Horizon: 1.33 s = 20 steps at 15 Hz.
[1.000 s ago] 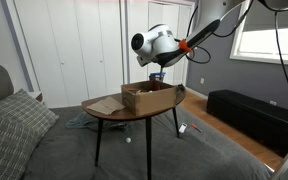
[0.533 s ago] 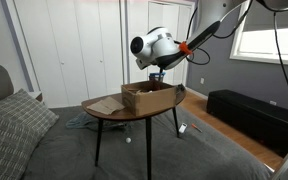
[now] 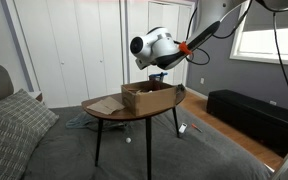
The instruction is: Remove the marker from the box and put it inside the container
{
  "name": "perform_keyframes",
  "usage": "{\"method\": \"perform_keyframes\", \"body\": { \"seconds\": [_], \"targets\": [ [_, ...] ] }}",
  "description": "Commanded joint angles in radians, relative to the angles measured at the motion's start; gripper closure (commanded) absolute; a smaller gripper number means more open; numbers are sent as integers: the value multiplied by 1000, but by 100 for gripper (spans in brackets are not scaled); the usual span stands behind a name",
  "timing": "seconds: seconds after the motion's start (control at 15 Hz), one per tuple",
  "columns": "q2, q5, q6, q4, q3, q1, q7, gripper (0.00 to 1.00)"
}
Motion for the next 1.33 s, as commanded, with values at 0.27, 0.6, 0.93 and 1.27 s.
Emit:
{"method": "perform_keyframes", "body": {
  "seconds": [0.27, 0.6, 0.93, 1.27],
  "targets": [
    [-56, 153, -28, 78, 22, -18, -53, 0],
    [-83, 385, -208, 183, 24, -26, -214, 0],
    [-69, 630, -326, 344, 17, -39, -236, 0],
    [-69, 862, -385, 425, 11, -47, -153, 0]
  ]
}}
